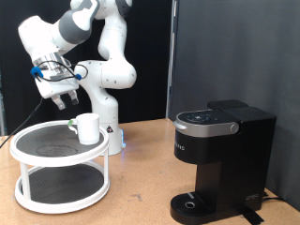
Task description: Make a cup of coffee with the keurig machine
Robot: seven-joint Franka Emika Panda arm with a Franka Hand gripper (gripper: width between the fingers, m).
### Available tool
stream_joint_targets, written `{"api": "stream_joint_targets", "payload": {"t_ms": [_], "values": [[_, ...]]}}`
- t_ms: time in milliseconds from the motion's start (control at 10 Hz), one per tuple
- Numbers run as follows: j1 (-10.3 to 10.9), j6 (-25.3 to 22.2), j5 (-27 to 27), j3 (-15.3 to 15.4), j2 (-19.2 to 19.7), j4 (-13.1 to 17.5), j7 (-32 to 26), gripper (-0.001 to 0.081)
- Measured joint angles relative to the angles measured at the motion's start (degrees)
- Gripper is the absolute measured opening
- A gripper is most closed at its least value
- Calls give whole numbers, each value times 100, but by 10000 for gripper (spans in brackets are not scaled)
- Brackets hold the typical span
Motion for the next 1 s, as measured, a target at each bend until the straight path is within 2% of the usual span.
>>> {"api": "stream_joint_targets", "payload": {"t_ms": [400, 1000], "values": [[116, 296, 26, 2, 436, -67, -190, 734], [601, 896, 432, 17, 1020, -168, -397, 734]]}}
